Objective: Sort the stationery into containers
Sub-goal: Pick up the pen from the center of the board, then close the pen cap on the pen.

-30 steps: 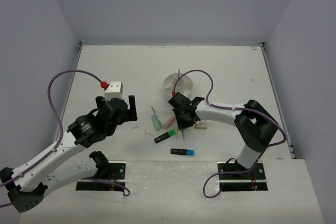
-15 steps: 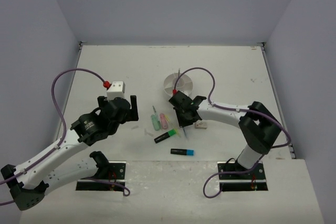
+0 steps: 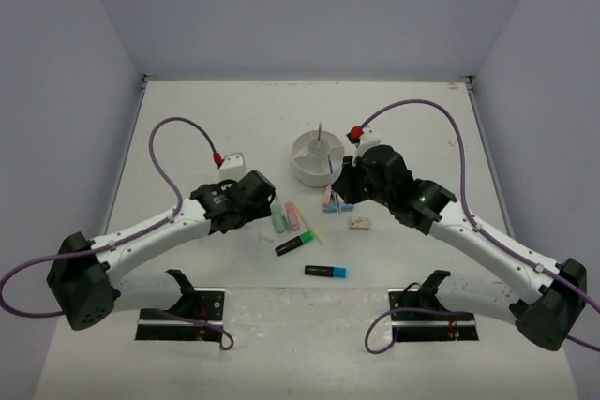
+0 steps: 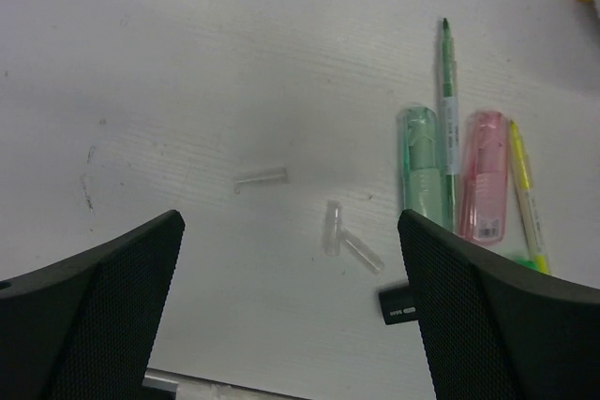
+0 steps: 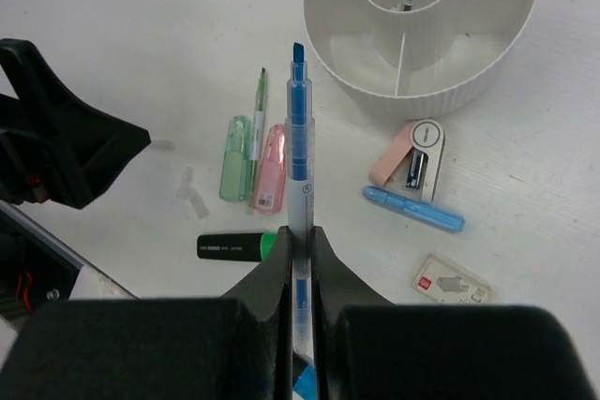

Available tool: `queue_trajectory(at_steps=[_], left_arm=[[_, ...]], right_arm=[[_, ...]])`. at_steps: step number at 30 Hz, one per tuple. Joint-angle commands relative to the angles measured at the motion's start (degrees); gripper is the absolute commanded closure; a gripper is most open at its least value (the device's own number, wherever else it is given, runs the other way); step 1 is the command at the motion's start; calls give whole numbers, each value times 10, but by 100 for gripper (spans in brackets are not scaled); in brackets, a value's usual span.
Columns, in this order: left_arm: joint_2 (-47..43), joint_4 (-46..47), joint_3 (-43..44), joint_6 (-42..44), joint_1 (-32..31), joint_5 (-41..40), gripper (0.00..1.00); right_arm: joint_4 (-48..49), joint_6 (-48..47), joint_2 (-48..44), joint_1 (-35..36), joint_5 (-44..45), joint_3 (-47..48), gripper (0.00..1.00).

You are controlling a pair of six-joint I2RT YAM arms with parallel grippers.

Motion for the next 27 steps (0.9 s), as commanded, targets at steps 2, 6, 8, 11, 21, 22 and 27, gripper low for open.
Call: queue_trajectory(at_steps=[2,6,8,11,21,22,27], left_arm=[[95,-97,69,-162,2,-22,5],[164,-83,90,-163,1,34,8],[180,-61,88,-157,-5,58,11],[183,-36,76,-162,-10,79,17],[143,43,14,-284,-25,132,60],[150,44,16,-287,-25,134,60],[171,52,8,-325,-30,145,73]], right_arm=[[73,-29,27,-63,-154,-52,100],[67,-31,17,-67,-87,-59,100],[57,-37,2,-67,-59,-62,100],[60,-42,-14,-67,-48,-78,100],[80,-44,-11,-67,-53,-93,100],[81,-44,-12,-67,-55,-96,100],[86,-44,-21,-67,-57,-105,100]])
